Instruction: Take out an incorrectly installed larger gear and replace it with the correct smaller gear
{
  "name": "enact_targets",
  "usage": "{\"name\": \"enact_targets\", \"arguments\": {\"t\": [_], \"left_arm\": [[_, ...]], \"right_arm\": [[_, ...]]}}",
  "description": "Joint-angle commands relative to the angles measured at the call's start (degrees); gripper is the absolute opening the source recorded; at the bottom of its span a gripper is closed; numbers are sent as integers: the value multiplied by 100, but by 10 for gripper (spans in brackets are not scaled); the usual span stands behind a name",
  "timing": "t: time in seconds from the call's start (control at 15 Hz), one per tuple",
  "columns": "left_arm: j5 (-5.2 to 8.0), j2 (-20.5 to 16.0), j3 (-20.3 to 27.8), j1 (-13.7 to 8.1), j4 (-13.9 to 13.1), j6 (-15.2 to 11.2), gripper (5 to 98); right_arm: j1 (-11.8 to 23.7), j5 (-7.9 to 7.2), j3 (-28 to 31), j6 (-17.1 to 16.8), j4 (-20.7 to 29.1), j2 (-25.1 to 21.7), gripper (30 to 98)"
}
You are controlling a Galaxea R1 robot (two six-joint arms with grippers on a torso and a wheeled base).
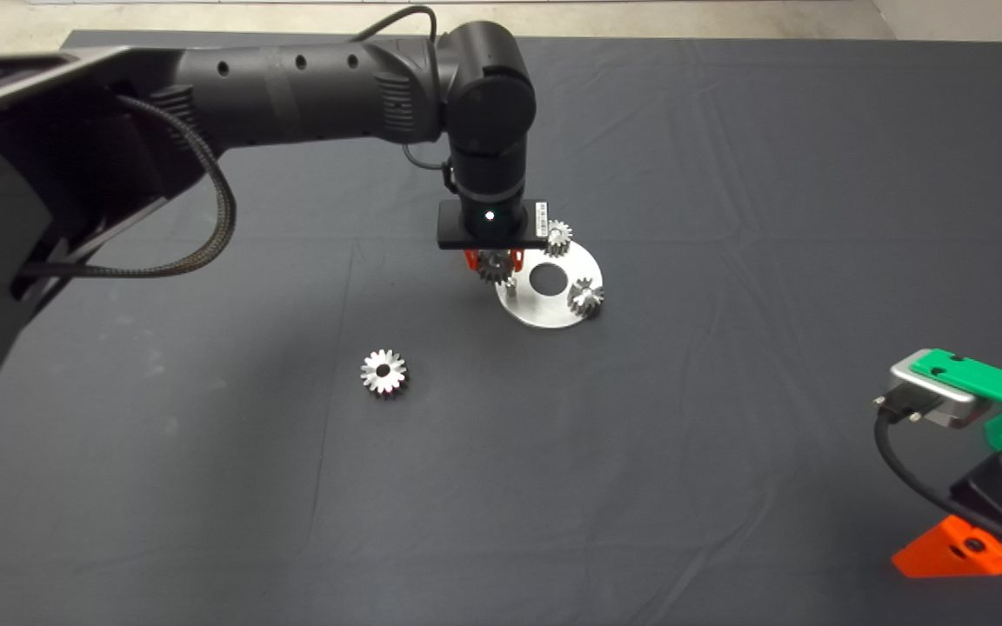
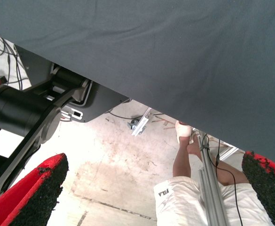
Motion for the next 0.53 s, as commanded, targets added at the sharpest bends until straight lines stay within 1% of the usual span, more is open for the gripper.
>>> {"name": "enact_targets", "arguments": {"t": [0.0, 0.13, 0.2, 0.33, 0.47], "left_arm": [[-6, 54, -185, -134, -149, -23, 357], [-6, 54, -265, -134, -157, 4, 357], [-6, 54, -382, -134, -173, 6, 357], [-6, 54, -564, -134, -323, 13, 357], [-14, 62, -650, -134, -369, 21, 356]], "right_arm": [[72, -509, 27, 55, 149, 10, 977], [72, -509, 27, 63, 149, 10, 977], [72, -509, 27, 63, 149, 18, 977], [72, -509, 27, 72, 158, 34, 977], [72, -518, 27, 72, 154, 62, 977]]}}
